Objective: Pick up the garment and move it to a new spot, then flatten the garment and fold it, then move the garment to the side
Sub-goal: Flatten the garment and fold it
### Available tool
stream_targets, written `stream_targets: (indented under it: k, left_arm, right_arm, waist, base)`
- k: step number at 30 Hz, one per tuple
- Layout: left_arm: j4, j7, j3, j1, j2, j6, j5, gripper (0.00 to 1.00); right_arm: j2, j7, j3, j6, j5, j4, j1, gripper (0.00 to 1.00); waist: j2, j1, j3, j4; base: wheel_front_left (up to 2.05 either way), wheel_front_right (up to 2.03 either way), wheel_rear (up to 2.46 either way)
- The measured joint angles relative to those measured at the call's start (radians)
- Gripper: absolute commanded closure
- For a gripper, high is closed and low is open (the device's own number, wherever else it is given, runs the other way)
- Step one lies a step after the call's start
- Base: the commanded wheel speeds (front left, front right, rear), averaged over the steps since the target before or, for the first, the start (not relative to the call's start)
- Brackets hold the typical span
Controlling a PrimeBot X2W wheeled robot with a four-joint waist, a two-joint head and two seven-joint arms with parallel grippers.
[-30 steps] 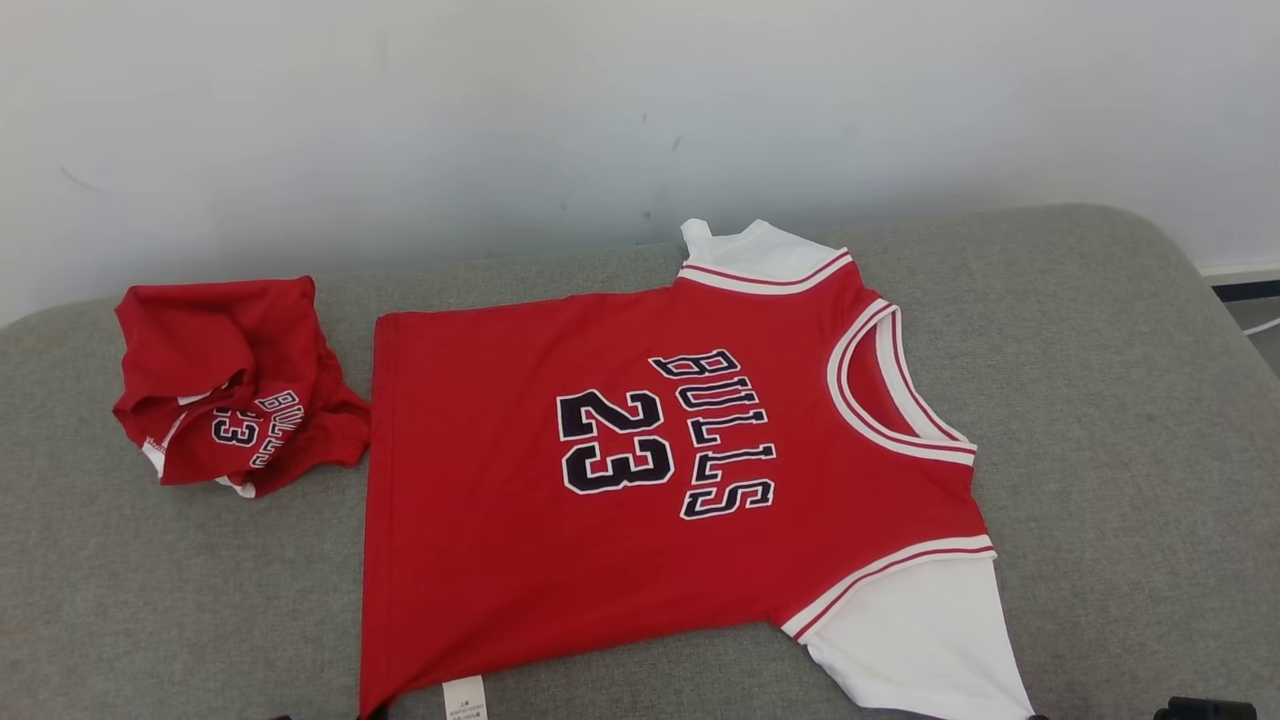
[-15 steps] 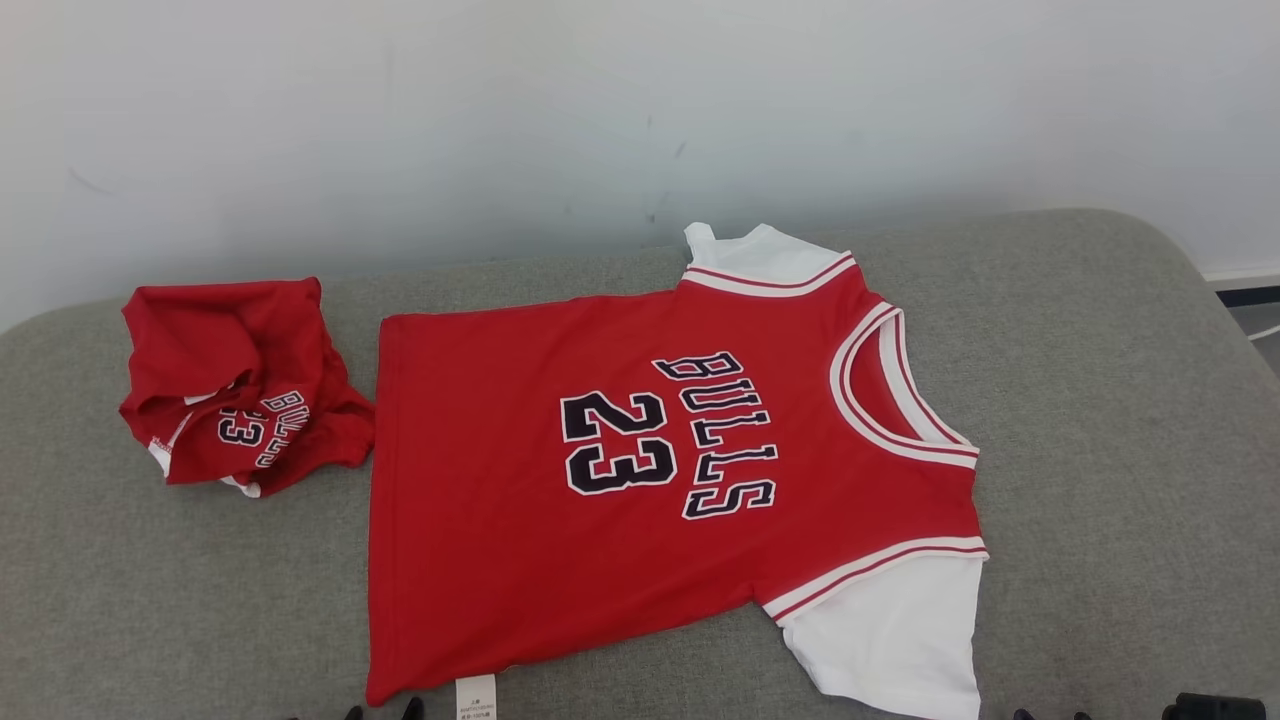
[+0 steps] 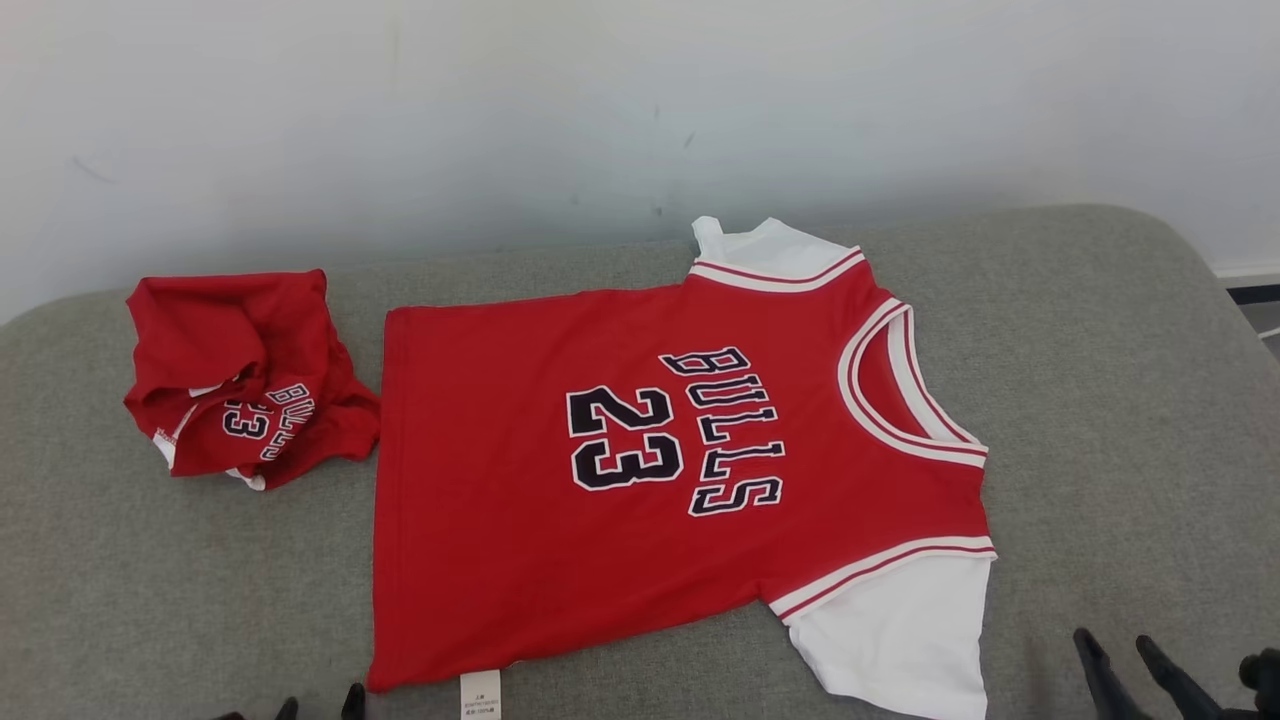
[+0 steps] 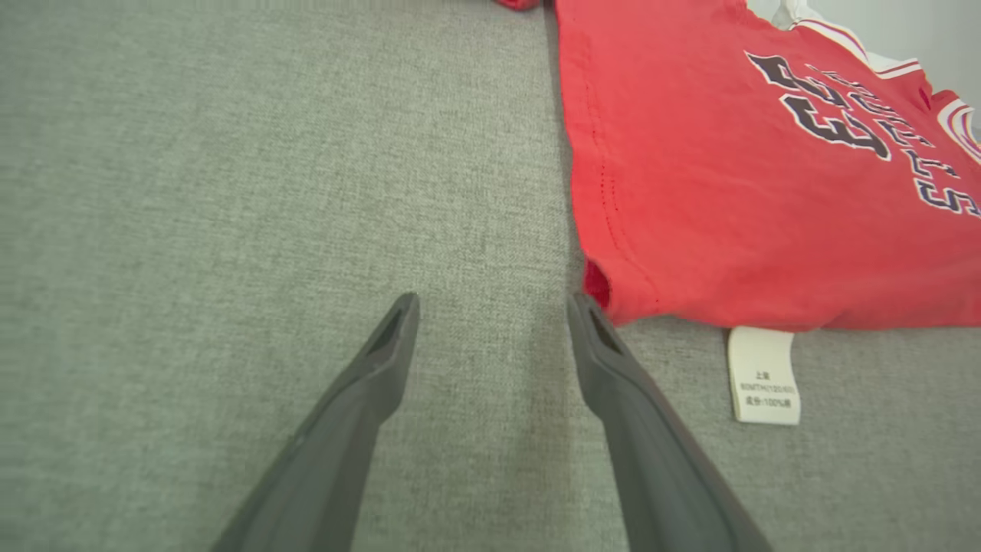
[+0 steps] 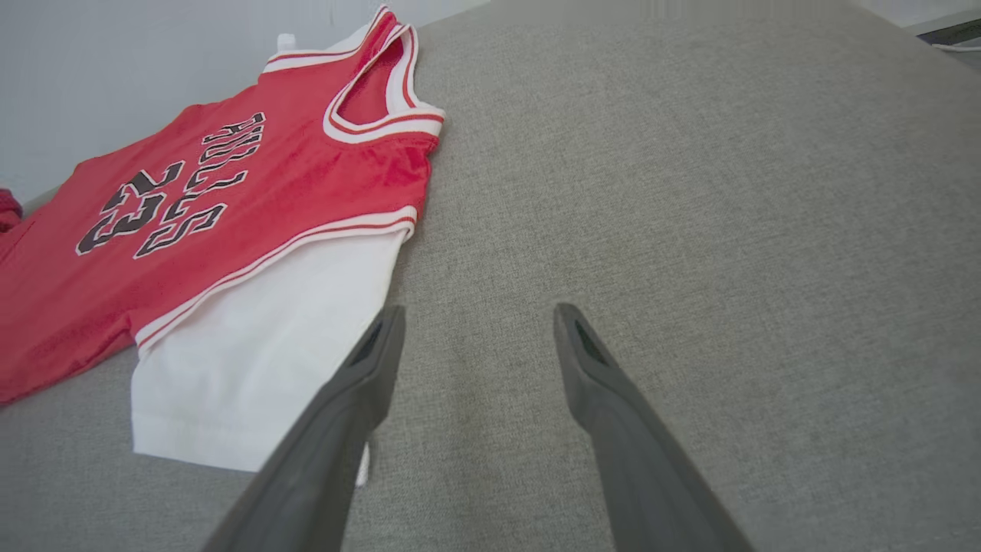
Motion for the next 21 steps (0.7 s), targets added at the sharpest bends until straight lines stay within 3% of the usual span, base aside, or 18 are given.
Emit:
stream_targets:
  k: [9, 21]
  left_arm:
    - [-0.164, -0.004, 0.061, 0.015, 0.017, 0.026, 0.071, 0.0]
    - [-0.312, -0.004, 0.189, 0.077, -0.02, 0.035, 0.192, 0.0]
  right_arm:
    - [0.018, -0.038, -0.042, -0.009, -0.04, -0.064, -0.047, 0.0]
    - [0.051, -0.047, -0.038, -0.033, -0.207, -0.116, -0.126, 0.0]
  waist:
    - [0.0, 0.0, -0.019, 0.008]
    - [0.0, 0.0, -0.017, -0.018]
  base:
    - [0.0, 0.0, 0.0]
    - [0.0, 0.0, 0.0]
